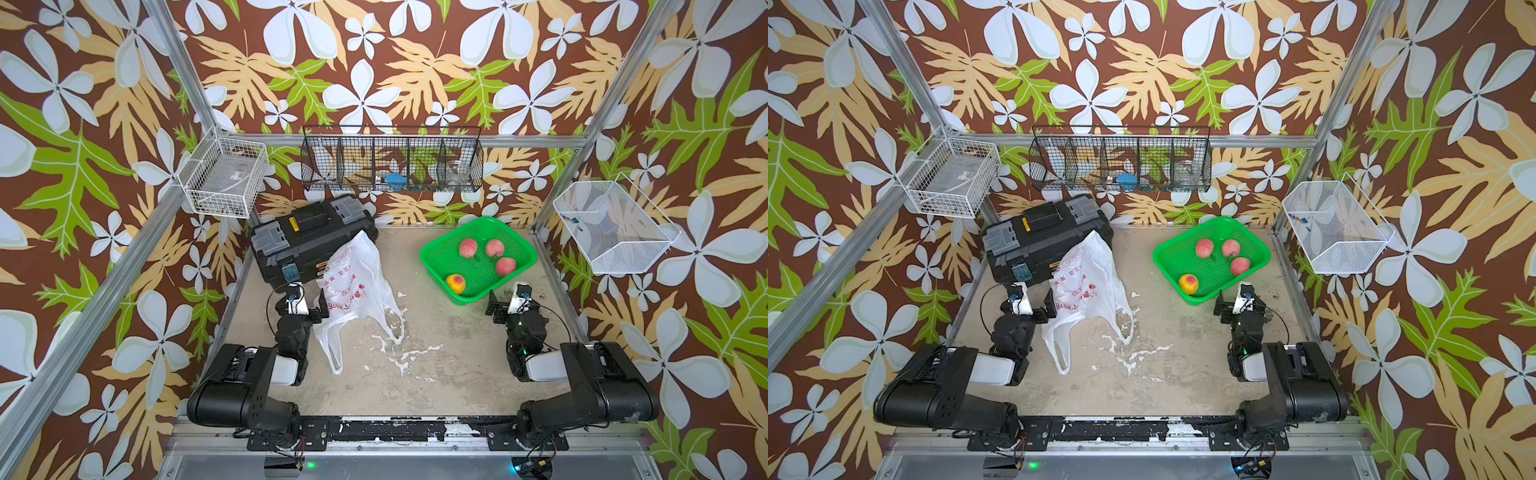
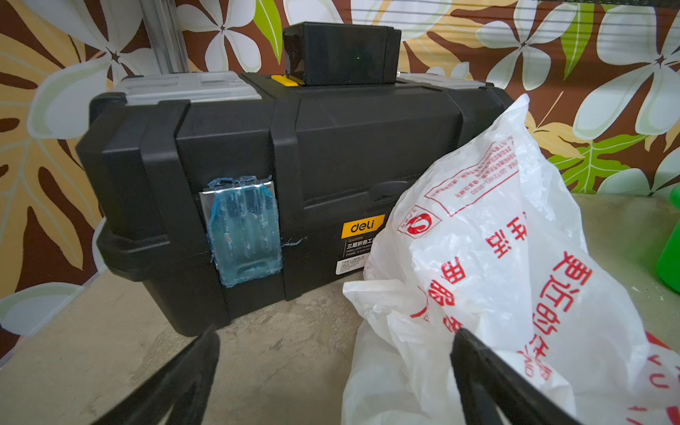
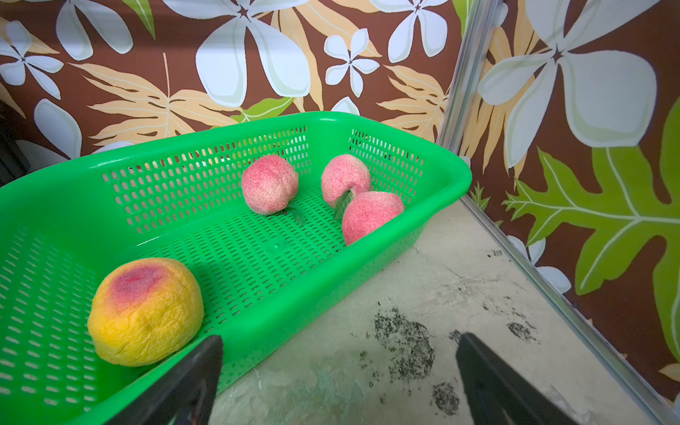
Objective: Place the peach into a plastic bag & tie a knot
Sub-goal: Pick up the plastic bag at the center of the board.
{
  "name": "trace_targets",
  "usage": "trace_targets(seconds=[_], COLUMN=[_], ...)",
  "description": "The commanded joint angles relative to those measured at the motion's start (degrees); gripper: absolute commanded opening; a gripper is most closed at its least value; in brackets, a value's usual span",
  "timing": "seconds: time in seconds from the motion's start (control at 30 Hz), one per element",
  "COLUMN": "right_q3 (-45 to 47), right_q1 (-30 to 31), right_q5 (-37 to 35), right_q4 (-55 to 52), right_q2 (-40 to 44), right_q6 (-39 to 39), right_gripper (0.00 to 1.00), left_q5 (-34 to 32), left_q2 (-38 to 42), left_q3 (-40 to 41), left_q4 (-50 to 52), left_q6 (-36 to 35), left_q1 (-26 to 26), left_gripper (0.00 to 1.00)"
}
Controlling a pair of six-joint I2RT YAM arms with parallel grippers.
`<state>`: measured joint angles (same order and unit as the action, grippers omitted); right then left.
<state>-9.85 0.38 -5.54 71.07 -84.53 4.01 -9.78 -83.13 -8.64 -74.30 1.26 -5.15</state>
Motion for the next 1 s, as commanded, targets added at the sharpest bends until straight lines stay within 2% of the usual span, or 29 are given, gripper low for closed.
trace_targets(seconds=[0.0,0.43,0.5,0.53,0.6,0.63,0.7,0.77,0.83,0.9,0.97], right_q3=[-0.2,-0.4,-0.1,0.0,-2.2,-5.3,-13.2,-20.1,-23.7,-25.0,-22.4], right_q1=[0.0,0.0,0.2,1.1,4.6,6.5,8.8,10.9,11.0,11.0,10.8], right_q5=[0.4,0.4,-0.5,-2.9,-8.7,-11.5,-14.7,-15.3,-6.5,4.5,21.4], right_q4=[1.1,0.7,1.8,1.9,-10.1,-20.5,-41.0,-56.8,-63.7,-66.7,-61.0], right_q2=[0.1,0.1,0.5,2.3,10.5,15.3,21.7,26.0,29.2,31.7,33.3], right_q6=[-0.2,-0.2,-0.3,-0.7,-1.7,0.2,6.9,14.1,20.3,27.9,31.0], right_gripper=[1.0,1.0,1.0,1.0,1.0,1.0,1.0,1.0,1.0,1.0,0.99], left_q5=[1.5,1.2,-9.0,-15.1,-17.0,-17.7,-18.5,-15.1,-11.7,-11.7,-12.6], left_q2=[0.0,0.0,1.8,3.9,8.9,11.5,16.3,21.9,25.2,26.1,26.2], left_q3=[-0.4,-0.7,-1.0,-2.3,-7.6,-9.5,-10.4,-11.1,-12.7,-17.5,-23.6], left_q4=[0.7,1.3,2.7,7.0,19.8,24.4,26.5,29.7,32.9,42.1,53.6], left_q6=[0.4,1.6,3.2,3.9,4.9,5.9,9.1,13.6,18.2,22.8,28.9], left_q1=[0.6,1.6,0.2,-1.0,-1.2,-1.3,-1.3,-1.4,-1.5,-2.5,-2.8], left_gripper=[1.0,1.0,1.0,1.0,1.0,1.0,1.0,1.0,1.0,1.0,1.0])
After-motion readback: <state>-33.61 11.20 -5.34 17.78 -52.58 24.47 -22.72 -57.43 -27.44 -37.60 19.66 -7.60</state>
